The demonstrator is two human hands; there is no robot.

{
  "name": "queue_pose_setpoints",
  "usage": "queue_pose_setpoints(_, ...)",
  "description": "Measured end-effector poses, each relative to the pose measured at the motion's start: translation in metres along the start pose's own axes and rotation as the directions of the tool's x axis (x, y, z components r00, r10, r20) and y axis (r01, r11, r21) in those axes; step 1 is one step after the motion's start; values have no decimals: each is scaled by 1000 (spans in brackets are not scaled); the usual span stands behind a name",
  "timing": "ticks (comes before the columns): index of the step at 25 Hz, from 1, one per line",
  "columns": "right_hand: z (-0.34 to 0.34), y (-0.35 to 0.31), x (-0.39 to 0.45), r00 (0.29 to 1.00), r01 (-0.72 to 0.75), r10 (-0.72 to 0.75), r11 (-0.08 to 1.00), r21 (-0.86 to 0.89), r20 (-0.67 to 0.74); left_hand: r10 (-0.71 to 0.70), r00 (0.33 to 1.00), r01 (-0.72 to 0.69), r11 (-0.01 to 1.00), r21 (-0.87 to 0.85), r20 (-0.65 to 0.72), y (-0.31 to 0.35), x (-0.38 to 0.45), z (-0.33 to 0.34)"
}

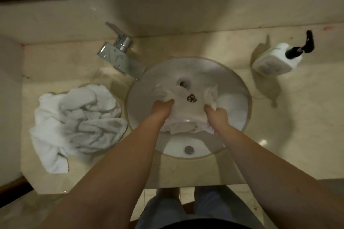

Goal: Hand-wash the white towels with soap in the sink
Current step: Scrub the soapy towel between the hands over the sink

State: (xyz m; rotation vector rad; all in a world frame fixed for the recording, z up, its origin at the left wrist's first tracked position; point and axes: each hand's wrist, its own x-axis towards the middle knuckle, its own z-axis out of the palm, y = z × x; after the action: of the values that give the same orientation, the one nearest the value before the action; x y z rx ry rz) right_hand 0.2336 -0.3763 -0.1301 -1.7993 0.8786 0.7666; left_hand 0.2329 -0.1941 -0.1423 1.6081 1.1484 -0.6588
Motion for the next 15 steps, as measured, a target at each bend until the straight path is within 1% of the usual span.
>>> queue_pose_setpoints(2, -6, -11, -28, 997, 58, -58, 998, 14, -45, 126, 989, -127, 992, -2, -77, 9, -27, -14)
queue_pose_setpoints(3, -9, -17, -42, 993, 97, -95, 995, 24, -75, 187, 974, -193, 981, -37, -131, 14, -44, -21)
queue_pose_setpoints(5, -15, -29, -74, 974, 186, -172, 979, 86, -145, 277, 934, -312, 941, -135, -224, 20, -77, -37)
queue_pose_setpoints(7, -22, -45, -107, 941, 298, -267, 944, 141, -206, 383, 884, -437, 880, -186, -267, 26, -110, -52)
queue_pose_setpoints(9, -28, -61, -143, 903, 405, -363, 898, 173, -230, 503, 821, -561, 799, -216, -272, 29, -134, -68)
queue_pose_setpoints(11, -33, -75, -175, 875, 479, -427, 835, 272, -228, 607, 760, -648, 729, -221, -230, 38, -163, -83)
queue_pose_setpoints(13, -35, -94, -204, 861, 509, -461, 777, 370, -217, 683, 713, -698, 670, -253, -160, 49, -188, -95)
queue_pose_setpoints(15, -31, -113, -227, 856, 511, -476, 722, 466, -200, 729, 676, -719, 623, -309, -103, 62, -209, -103)
